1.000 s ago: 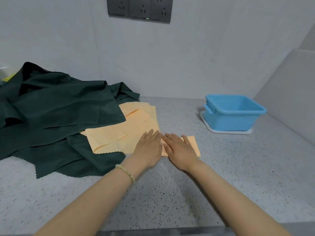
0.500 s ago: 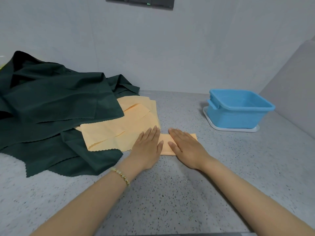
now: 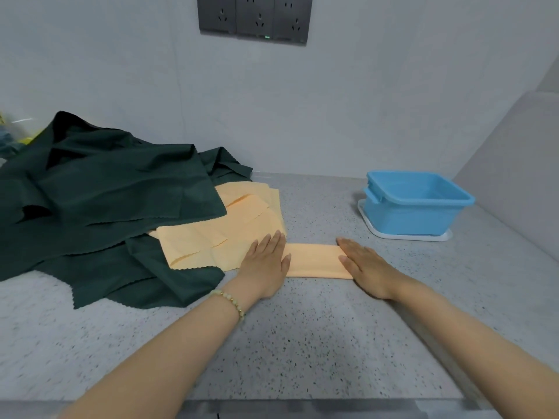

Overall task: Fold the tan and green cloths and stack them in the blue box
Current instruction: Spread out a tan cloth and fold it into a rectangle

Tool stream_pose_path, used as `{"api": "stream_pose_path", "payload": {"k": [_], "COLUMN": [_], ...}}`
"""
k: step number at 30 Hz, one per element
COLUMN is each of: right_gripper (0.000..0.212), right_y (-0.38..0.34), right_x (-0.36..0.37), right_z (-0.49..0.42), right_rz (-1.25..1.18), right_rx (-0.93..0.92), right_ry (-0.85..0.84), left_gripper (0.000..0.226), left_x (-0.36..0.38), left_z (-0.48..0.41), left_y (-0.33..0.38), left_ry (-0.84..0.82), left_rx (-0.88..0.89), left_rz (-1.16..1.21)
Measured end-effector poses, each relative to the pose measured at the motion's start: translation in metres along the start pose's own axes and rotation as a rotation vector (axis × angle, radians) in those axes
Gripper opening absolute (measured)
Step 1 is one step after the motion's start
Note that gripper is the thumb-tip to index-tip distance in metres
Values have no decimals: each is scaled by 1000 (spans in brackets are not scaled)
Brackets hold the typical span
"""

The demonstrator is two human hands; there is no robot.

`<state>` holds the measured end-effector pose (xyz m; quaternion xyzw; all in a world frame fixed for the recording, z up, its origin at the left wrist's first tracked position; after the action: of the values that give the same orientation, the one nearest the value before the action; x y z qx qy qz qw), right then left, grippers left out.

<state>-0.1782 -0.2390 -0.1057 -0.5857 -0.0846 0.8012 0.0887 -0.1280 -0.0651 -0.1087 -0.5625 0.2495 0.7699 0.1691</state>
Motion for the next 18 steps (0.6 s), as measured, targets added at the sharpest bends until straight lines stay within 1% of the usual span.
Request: {"api": "stream_pose_path", "payload": {"k": [2, 3, 5, 6, 7, 8, 9, 11, 13, 14, 16, 18], "right_gripper": [57, 56, 52, 48, 43, 35, 27, 13, 10, 13, 26, 33], "right_y": [6, 10, 29, 41, 46, 44, 39, 33, 25, 20, 12, 3], "right_x": [-9, -18, -34, -33, -25, -14, -6, -2, -1, 1, 5, 7], "right_z": [6, 9, 21, 26, 27, 28, 30, 32, 31, 30, 26, 23], "right_rz": [-160, -273, -518, -705, -931, -1142, -1288, -1377, -1467, -1532, -1631, -1650], "right_rx": [16, 32, 119, 179, 226, 249, 254, 250, 209, 193, 197, 206], "right_ry": [25, 93, 272, 304, 266, 193, 145, 133, 152, 161, 194, 220], "left_gripper": [56, 56, 56, 56, 56, 56, 56, 56, 56, 56, 56, 56], "left_x": [0, 1, 0, -1, -2, -3, -5, -7, -6, -6, -5, -4], "left_z": [1, 1, 1, 1, 0, 0, -1, -1, -1, -2, -1, 2], "left_y": [0, -1, -1, 0, 1, 1, 2, 4, 6, 7, 10, 12], "left_ry": [-16, -24, -28, -25, -21, -18, -18, -26, -34, -35, -33, -35], "left_rx": [-4, -7, -16, -20, -29, -41, -50, -61, -57, -53, -39, -16], "left_rz": [12, 13, -1, -14, -31, -48, -66, -96, -134, -150, -150, -116]}}
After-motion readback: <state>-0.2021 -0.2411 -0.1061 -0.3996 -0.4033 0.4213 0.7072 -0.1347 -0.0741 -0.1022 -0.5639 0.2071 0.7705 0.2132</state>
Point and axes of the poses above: each hand's wrist, its own z-axis away from the middle knuckle, its own x-axis out of the palm, y = z × x, the point moved 10 cm from there along -z, towards the middle knuckle, and after that the axes turned 10 degrees about -y, right-handed, at the moved point
